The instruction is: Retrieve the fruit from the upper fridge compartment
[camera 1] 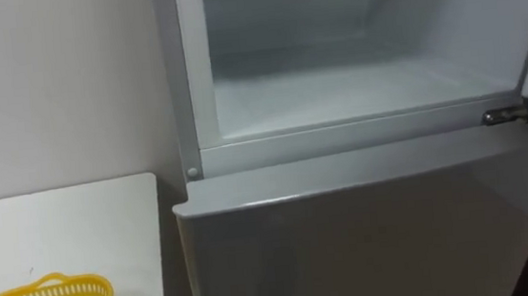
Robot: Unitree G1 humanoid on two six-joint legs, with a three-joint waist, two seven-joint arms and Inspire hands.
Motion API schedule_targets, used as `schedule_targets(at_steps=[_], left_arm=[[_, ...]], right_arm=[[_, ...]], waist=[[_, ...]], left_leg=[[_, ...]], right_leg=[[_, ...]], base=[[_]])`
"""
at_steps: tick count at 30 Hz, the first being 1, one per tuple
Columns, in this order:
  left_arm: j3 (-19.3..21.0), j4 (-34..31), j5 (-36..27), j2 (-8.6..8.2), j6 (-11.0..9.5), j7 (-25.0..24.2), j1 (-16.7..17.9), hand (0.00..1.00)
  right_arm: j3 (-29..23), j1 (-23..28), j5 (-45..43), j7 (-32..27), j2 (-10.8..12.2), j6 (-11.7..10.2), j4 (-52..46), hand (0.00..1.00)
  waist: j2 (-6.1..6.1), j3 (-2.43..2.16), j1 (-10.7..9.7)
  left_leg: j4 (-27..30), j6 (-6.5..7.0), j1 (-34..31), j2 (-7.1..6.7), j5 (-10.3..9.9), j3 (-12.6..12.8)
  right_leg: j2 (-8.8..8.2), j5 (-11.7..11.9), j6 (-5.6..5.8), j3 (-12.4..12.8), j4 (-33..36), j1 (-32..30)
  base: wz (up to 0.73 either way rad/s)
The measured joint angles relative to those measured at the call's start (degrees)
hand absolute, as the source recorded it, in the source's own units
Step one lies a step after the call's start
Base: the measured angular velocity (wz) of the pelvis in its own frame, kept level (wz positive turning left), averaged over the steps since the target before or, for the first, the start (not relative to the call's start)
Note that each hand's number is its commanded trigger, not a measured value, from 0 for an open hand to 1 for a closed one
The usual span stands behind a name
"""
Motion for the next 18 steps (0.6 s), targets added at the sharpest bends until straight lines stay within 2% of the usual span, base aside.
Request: schedule_targets(at_steps=[7,10,13,14,17,18], left_arm=[[-0.2,1.9,0.1,-0.01,-0.1,0.0,-0.3,0.00],[-1.3,1.9,0.0,-0.01,0.0,-0.3,-0.5,0.00],[-2.3,2.5,0.1,0.02,0.3,-1.5,-0.9,0.00],[-2.4,2.8,0.0,0.01,0.3,-1.8,-1.4,0.00],[-2.5,2.8,0.0,0.01,0.3,-2.4,-1.8,0.00],[-2.5,2.9,0.0,0.02,0.3,-2.5,-2.0,0.00]], right_arm=[[5.0,-1.4,-0.1,4.3,0.0,0.0,-0.5,0.00],[7.0,-1.5,-0.1,7.3,0.0,0.0,-0.5,0.00],[9.6,-1.5,-0.1,11.2,0.0,0.5,-0.4,0.00],[10.4,-1.6,-0.1,13.1,0.0,0.6,-0.4,0.00],[12.8,-1.9,-0.2,18.0,-0.3,0.6,-0.3,0.00],[13.7,-2.1,-0.2,19.8,-0.4,0.6,-0.3,0.00]], waist=[[-0.13,0.01,0.5],[-0.11,0.02,1.7],[-0.07,-0.02,2.0],[0.07,-0.02,2.7],[0.16,0.07,3.2],[0.07,0.25,3.3]], left_leg=[[0.4,0.00,0.1,0.03,0.0,-0.8],[0.5,0.00,0.0,-0.06,0.0,-1.0],[0.6,-0.01,-0.1,-0.19,0.0,-2.4],[0.6,-0.02,-0.2,-0.11,0.0,-2.5],[0.7,-0.10,-0.4,-0.06,0.0,-3.0],[1.0,-0.12,-0.8,-0.06,0.1,-3.3]], right_leg=[[-0.08,0.0,-0.01,-0.8,-0.1,0.4],[-0.16,0.0,-0.01,-1.3,-0.4,0.8],[-0.29,0.0,-0.04,-2.6,-0.9,1.2],[-0.20,0.0,-0.04,-2.6,-1.0,1.2],[-0.14,0.0,-0.04,-3.2,-0.9,1.2],[-0.16,0.0,-0.05,-3.5,-0.9,1.1]], base=[[0.03],[0.09],[0.20],[0.05],[0.09],[0.13]])
